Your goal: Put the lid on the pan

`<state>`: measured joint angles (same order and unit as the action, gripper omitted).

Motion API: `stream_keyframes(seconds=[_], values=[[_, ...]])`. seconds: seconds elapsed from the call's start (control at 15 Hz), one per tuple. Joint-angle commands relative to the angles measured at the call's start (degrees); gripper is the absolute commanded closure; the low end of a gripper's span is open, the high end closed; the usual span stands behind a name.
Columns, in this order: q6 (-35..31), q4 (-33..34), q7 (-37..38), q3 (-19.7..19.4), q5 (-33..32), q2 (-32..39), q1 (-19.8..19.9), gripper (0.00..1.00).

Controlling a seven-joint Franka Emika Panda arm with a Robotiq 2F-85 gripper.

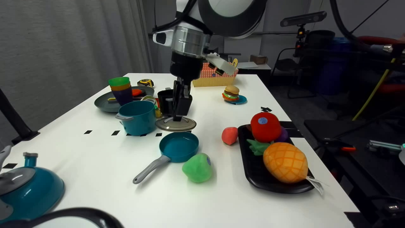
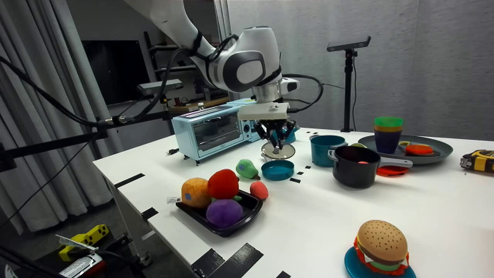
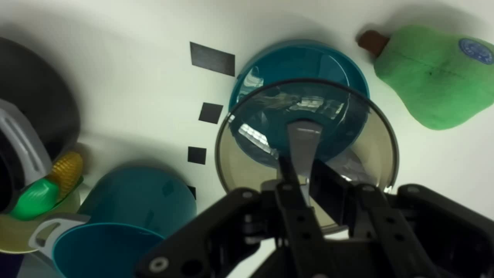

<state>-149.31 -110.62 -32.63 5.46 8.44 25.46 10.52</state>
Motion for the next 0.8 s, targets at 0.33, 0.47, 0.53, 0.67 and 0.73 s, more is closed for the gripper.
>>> stream_keyframes(seconds=[0.33,0.47,0.53,0.67,0.73], values=[[-0.76,0.51,0.21,-0.54,-7.01,0.54,-1.09,0.96],[-1.90,-0.56,-0.72,-0.49,-8.82,0.07,-1.38,0.96],[-2.45,-1.18,-0.99,-0.44,-9.79,-0.23,-1.61,0.96],[-3.49,-2.16,-1.56,-0.15,-11.21,-0.59,-1.89,0.96],[-4.20,-2.58,-1.58,-0.13,-11.90,-0.66,-2.12,0.96]])
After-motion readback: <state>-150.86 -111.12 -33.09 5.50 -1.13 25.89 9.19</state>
